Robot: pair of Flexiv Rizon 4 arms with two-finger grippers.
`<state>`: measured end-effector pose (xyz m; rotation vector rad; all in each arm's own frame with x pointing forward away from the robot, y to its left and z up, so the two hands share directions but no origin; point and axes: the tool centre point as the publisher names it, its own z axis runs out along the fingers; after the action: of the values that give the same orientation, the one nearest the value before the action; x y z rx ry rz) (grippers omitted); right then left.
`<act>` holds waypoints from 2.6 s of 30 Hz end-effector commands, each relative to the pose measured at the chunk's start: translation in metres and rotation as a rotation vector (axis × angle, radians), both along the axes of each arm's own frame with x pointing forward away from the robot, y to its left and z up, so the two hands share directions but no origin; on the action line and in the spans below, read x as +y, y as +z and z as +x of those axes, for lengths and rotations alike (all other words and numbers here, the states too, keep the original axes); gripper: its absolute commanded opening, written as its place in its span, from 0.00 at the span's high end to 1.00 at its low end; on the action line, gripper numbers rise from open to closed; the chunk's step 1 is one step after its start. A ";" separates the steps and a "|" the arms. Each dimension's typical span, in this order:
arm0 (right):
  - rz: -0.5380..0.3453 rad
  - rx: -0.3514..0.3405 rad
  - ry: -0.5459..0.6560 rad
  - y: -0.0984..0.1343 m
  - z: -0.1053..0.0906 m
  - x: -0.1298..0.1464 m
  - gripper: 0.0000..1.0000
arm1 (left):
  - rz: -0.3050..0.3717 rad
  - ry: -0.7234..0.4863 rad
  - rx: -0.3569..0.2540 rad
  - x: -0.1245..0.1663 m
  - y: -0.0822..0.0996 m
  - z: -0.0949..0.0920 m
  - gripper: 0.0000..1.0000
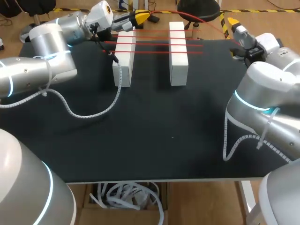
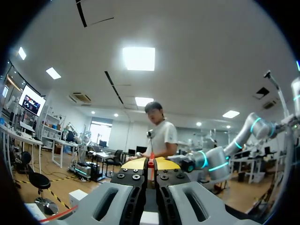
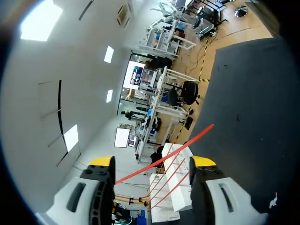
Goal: Grab the tape and strap the tape.
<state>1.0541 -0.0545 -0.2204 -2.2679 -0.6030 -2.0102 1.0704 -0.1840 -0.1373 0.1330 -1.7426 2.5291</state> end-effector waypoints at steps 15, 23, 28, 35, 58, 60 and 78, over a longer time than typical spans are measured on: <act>-0.043 0.001 0.008 0.009 0.004 -0.012 0.57 | -0.002 -0.003 0.000 0.000 -0.001 0.001 1.00; -0.058 -0.009 -0.001 0.010 0.007 -0.016 0.60 | -0.002 -0.003 0.000 0.000 -0.001 0.001 1.00; -0.071 -0.013 0.002 0.011 0.008 -0.016 0.58 | -0.002 -0.003 0.000 0.000 -0.001 0.001 1.00; -0.079 -0.018 0.003 0.011 0.013 -0.018 0.54 | -0.002 -0.003 0.000 0.000 -0.001 0.001 1.00; -0.108 -0.018 0.030 0.012 0.016 -0.013 0.95 | -0.002 -0.003 0.000 0.000 -0.001 0.001 1.00; -0.109 -0.018 0.031 0.012 0.017 -0.013 0.98 | -0.002 -0.003 0.000 0.000 -0.001 0.001 1.00; -0.133 -0.027 0.040 0.013 0.018 -0.014 0.95 | -0.002 -0.003 0.000 0.000 -0.001 0.001 1.00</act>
<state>1.0692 -0.0683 -0.2095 -2.2823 -0.7941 -2.0502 1.0704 -0.1840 -0.1373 0.1330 -1.7426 2.5291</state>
